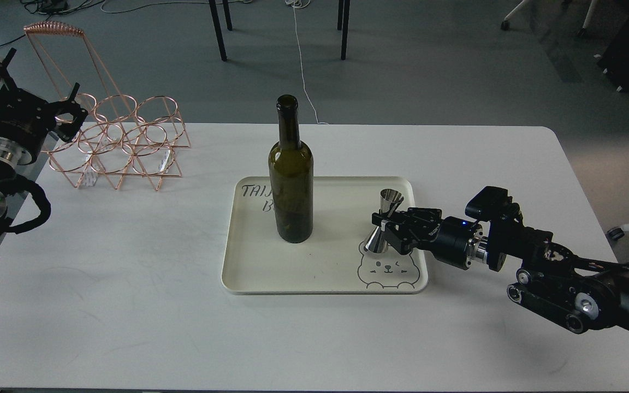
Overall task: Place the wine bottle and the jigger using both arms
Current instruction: 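Grasp the silver jigger with the right gripper, then lift the jigger off the tray and carry it outward with the right gripper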
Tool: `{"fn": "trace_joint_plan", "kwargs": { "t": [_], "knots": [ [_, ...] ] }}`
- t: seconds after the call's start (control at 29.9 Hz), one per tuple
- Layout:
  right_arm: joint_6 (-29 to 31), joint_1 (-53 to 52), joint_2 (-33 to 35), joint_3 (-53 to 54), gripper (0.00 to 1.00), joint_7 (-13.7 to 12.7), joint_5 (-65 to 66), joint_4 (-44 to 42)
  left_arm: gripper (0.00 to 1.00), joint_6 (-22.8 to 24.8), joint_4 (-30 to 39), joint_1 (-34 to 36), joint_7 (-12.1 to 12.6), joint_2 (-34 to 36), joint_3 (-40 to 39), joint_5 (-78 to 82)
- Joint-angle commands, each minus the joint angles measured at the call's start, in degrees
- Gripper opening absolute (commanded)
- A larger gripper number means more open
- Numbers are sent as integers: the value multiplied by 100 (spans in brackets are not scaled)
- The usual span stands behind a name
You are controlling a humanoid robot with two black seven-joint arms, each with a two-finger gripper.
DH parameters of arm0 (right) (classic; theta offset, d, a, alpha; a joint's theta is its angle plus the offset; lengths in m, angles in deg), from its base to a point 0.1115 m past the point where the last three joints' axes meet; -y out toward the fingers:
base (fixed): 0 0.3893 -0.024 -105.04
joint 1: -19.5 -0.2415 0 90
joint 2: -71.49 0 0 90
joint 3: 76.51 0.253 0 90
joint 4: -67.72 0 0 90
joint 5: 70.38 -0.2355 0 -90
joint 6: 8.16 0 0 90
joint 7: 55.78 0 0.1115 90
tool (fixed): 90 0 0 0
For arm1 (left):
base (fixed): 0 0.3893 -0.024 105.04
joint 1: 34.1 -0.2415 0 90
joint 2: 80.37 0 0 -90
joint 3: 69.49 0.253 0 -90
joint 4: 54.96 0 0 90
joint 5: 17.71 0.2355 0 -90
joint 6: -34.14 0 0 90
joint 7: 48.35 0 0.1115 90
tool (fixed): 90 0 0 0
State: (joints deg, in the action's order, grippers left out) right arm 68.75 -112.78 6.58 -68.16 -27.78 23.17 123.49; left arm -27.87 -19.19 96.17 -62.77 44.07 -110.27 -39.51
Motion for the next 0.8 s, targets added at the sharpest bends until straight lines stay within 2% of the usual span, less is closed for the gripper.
{"fn": "trace_joint_plan", "kwargs": {
  "t": [0.0, 0.3, 0.53, 0.77],
  "knots": [
    [-26, -18, 22, 9, 7, 0, -4, 40, 98, 0, 0, -2, 0, 10, -17, 0],
    [-483, -79, 496, 79, 7, 0, -4, 311, 98, 0, 9, 7, 0, 19, -35, 0],
    [-694, 105, 1603, 588, 7, 0, -21, 883, 98, 0, 44, 42, 18, 81, -44, 9],
    [-1490, 526, 2070, 676, 7, 0, -74, 516, 98, 0, 79, 42, 18, 81, -35, 18]
  ]
}}
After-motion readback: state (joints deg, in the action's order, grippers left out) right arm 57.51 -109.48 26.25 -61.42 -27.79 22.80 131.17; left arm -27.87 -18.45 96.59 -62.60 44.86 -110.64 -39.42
